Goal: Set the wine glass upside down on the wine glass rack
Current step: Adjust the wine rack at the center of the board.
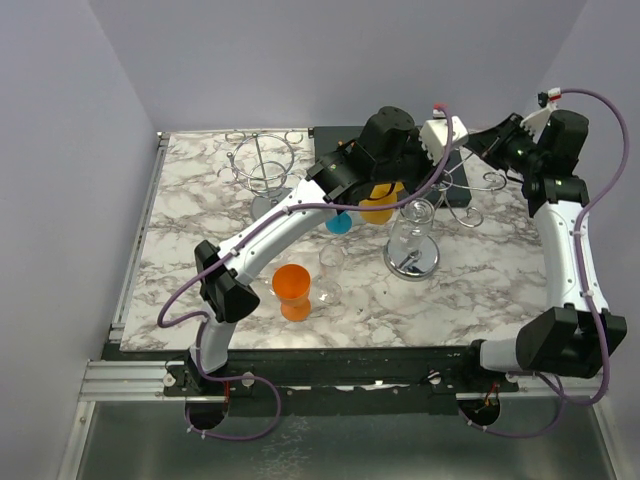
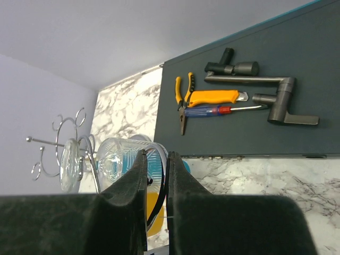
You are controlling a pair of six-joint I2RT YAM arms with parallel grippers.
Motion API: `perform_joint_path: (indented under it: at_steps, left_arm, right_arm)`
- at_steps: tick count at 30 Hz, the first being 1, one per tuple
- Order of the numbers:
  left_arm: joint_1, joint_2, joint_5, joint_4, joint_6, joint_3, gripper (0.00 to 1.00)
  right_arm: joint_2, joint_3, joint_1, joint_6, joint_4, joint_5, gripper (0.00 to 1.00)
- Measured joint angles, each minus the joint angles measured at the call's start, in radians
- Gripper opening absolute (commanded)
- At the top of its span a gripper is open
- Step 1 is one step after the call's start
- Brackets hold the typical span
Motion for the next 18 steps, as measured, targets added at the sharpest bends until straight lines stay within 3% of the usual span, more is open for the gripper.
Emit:
perform_joint_path:
  at_steps: [18]
  left_arm:
    - [-0.019, -0.009, -0.022, -0.039, 0.090, 0.008, 0.13]
  right_arm:
    - [-0.310, -0.319, -0.001, 0.110, 0.171, 0.294, 0.00]
